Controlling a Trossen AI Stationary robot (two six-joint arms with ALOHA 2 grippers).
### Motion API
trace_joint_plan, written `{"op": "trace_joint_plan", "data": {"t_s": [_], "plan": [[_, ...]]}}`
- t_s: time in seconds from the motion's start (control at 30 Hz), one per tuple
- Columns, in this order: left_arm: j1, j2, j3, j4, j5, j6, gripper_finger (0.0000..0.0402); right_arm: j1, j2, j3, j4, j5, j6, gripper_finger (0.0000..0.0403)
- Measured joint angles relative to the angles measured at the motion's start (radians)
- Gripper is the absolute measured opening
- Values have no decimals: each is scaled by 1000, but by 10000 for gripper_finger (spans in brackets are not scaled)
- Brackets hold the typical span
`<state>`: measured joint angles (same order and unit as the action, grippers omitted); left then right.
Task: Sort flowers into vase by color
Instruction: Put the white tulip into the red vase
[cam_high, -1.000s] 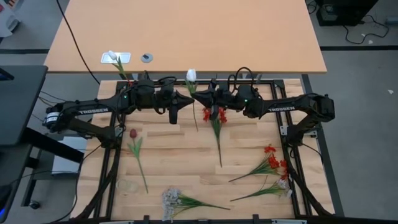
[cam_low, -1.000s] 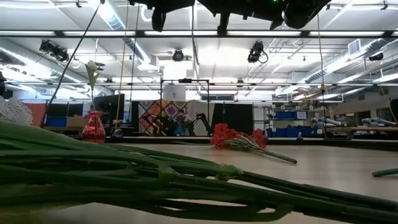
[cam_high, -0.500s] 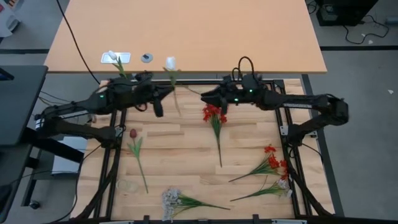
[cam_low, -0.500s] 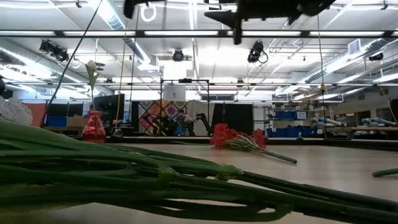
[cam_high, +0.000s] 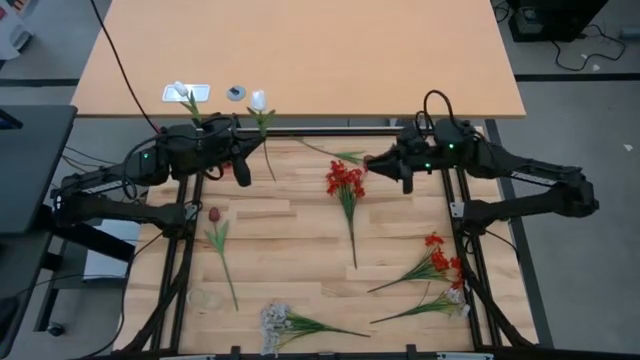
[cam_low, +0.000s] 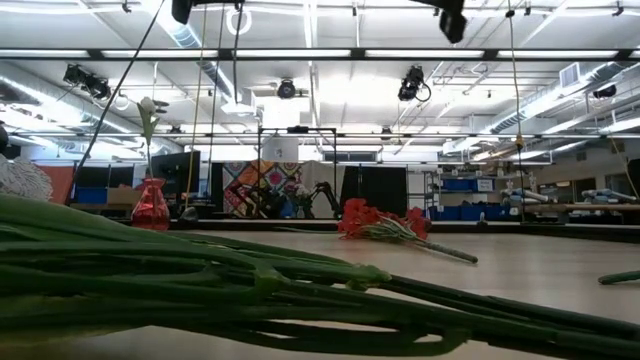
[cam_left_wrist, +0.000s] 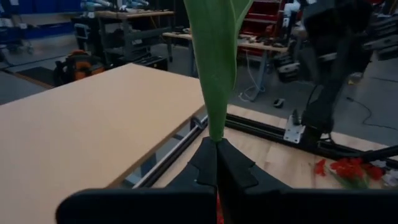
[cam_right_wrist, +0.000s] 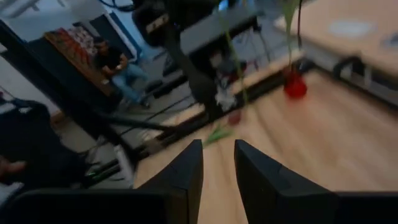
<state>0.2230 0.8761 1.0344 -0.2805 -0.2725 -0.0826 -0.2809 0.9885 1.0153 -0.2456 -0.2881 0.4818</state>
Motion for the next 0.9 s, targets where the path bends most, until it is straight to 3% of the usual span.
{"op": "trace_joint_plan", "data": {"t_s": [0.17,0.4,0.63,0.9], "plan": [[0,0,0,-11,-23,0,0,6,0,82,-255,-11,15,100],[0,-1,0,-31,-49,-3,0,65,35,254,-588,155,-181,100],[-3,16,0,-39,-304,-189,0,75,31,261,-555,191,-216,100],[-5,57,0,-32,-341,-166,0,74,33,261,-538,190,-216,100]]}}
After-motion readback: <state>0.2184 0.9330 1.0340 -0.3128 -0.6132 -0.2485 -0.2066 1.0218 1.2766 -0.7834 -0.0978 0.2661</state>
